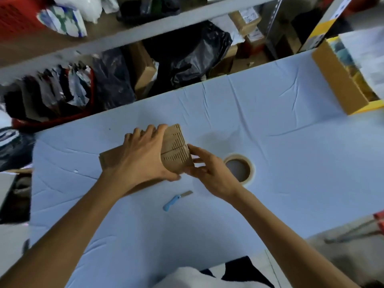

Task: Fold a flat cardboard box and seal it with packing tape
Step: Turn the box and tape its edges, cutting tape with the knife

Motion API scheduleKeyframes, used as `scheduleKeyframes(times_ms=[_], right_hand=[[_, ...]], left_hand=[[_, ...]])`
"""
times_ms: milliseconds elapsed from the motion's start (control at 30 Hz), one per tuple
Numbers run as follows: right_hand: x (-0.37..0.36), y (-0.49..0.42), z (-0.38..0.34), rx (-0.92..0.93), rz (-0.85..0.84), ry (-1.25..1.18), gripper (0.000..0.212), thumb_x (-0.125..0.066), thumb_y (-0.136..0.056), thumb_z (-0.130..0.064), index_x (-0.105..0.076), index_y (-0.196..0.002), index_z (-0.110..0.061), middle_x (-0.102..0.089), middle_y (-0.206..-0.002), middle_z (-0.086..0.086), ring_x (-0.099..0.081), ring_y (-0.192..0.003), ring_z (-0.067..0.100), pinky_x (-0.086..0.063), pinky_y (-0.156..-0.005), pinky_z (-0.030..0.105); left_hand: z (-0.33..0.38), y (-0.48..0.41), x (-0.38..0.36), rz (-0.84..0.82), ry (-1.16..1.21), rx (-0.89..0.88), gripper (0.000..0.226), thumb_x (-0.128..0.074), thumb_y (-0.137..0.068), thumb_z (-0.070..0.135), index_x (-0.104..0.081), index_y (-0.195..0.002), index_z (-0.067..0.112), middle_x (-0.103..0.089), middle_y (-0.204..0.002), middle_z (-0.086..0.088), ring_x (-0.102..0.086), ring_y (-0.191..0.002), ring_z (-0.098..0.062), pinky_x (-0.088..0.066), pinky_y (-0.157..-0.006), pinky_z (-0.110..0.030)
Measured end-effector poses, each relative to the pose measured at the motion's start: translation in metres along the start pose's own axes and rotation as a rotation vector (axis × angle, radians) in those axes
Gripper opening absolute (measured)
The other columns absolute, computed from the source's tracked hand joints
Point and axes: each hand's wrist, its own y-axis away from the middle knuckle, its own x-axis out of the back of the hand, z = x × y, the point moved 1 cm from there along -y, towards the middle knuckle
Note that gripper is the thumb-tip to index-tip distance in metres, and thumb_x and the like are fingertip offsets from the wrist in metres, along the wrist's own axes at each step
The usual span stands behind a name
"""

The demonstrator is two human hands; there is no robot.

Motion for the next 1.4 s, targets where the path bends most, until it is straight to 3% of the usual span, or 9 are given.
scheduleKeyframes(times_ms=[233,500,633,733,833,967,1133,1233,1400], right_hand=[[-0.006,-0.002,0.003,0.008,0.017,-0.088,0.051,-0.056,-0.094,-0.033,-0.042,-0.142,-0.025,-0.053,-0.133,-0.002,-0.054,-0.117,0.011,-0.048,-0.099,0.039],[0.008,-0.014,0.005,-0.017,-0.056,-0.156,0.045,-0.069,-0.085,-0.028,-0.055,-0.128,-0.029,-0.062,-0.122,-0.008,-0.062,-0.105,0.012,-0.052,-0.091,0.042],[0.015,-0.017,0.012,-0.017,-0.067,-0.112,0.047,-0.075,-0.078,-0.041,-0.057,-0.122,-0.037,-0.064,-0.111,-0.012,-0.060,-0.100,0.004,-0.053,-0.088,0.028],[0.036,-0.013,0.027,-0.038,-0.064,0.038,0.060,-0.078,-0.071,-0.048,-0.055,-0.124,-0.035,-0.063,-0.109,-0.016,-0.059,-0.100,-0.004,-0.049,-0.086,0.015],[0.067,-0.004,0.053,-0.073,-0.064,0.268,0.059,-0.085,-0.066,-0.035,-0.060,-0.118,-0.020,-0.066,-0.109,-0.006,-0.062,-0.103,0.008,-0.048,-0.091,0.023],[0.085,0.010,0.088,-0.111,-0.190,0.614,0.068,-0.084,-0.060,-0.031,-0.058,-0.122,-0.023,-0.062,-0.118,-0.008,-0.057,-0.110,0.016,-0.046,-0.089,0.026],[0.071,0.011,0.116,0.115,-0.380,1.148,0.048,-0.067,-0.079,-0.043,-0.055,-0.121,-0.024,-0.060,-0.118,-0.008,-0.050,-0.116,0.017,-0.032,-0.096,0.025],[0.066,0.012,0.117,0.217,-0.368,1.147,0.026,-0.063,-0.086,-0.030,-0.062,-0.109,-0.018,-0.067,-0.107,-0.002,-0.061,-0.105,0.021,-0.037,-0.094,0.027],[0.078,0.016,0.063,0.231,-0.131,0.886,0.020,-0.062,-0.088,-0.028,-0.063,-0.099,-0.012,-0.065,-0.091,0.000,-0.061,-0.086,0.024,-0.044,-0.064,0.033]], left_hand=[[-0.009,0.000,-0.009,-0.081,0.161,0.058,0.126,-0.053,-0.042,0.091,-0.006,-0.143,0.033,-0.031,-0.144,0.001,-0.037,-0.124,-0.027,-0.032,-0.099,-0.046],[-0.010,0.008,-0.017,0.069,0.300,0.012,0.121,-0.056,-0.043,0.086,-0.010,-0.142,0.033,-0.024,-0.128,0.009,-0.040,-0.108,-0.017,-0.035,-0.091,-0.038],[-0.014,0.006,-0.015,0.036,0.281,0.013,0.122,-0.054,-0.044,0.085,-0.009,-0.145,0.032,-0.026,-0.129,0.007,-0.034,-0.115,-0.018,-0.030,-0.100,-0.042],[-0.015,0.005,-0.010,-0.018,0.278,0.011,0.126,-0.056,-0.045,0.086,-0.001,-0.146,0.035,-0.023,-0.135,0.006,-0.028,-0.122,-0.020,-0.024,-0.110,-0.050],[-0.014,0.004,-0.005,-0.056,0.280,0.004,0.129,-0.062,-0.047,0.084,0.004,-0.147,0.037,-0.020,-0.140,0.005,-0.025,-0.130,-0.023,-0.015,-0.114,-0.055],[-0.008,0.004,-0.002,-0.056,0.262,-0.015,0.128,-0.066,-0.051,0.080,0.004,-0.148,0.034,-0.020,-0.142,0.005,-0.026,-0.131,-0.024,-0.014,-0.114,-0.056],[-0.001,0.004,-0.005,-0.021,0.236,-0.034,0.127,-0.066,-0.052,0.078,-0.001,-0.150,0.029,-0.022,-0.140,0.002,-0.029,-0.129,-0.023,-0.016,-0.113,-0.058],[0.000,0.004,-0.002,0.014,0.285,-0.039,0.124,-0.062,-0.052,0.080,-0.004,-0.149,0.030,-0.019,-0.138,0.009,-0.022,-0.126,-0.018,-0.015,-0.113,-0.058],[0.012,0.001,0.011,0.201,0.443,-0.079,0.101,-0.069,-0.066,0.064,-0.025,-0.147,0.023,-0.032,-0.141,0.003,-0.027,-0.128,-0.014,-0.027,-0.111,-0.039]])
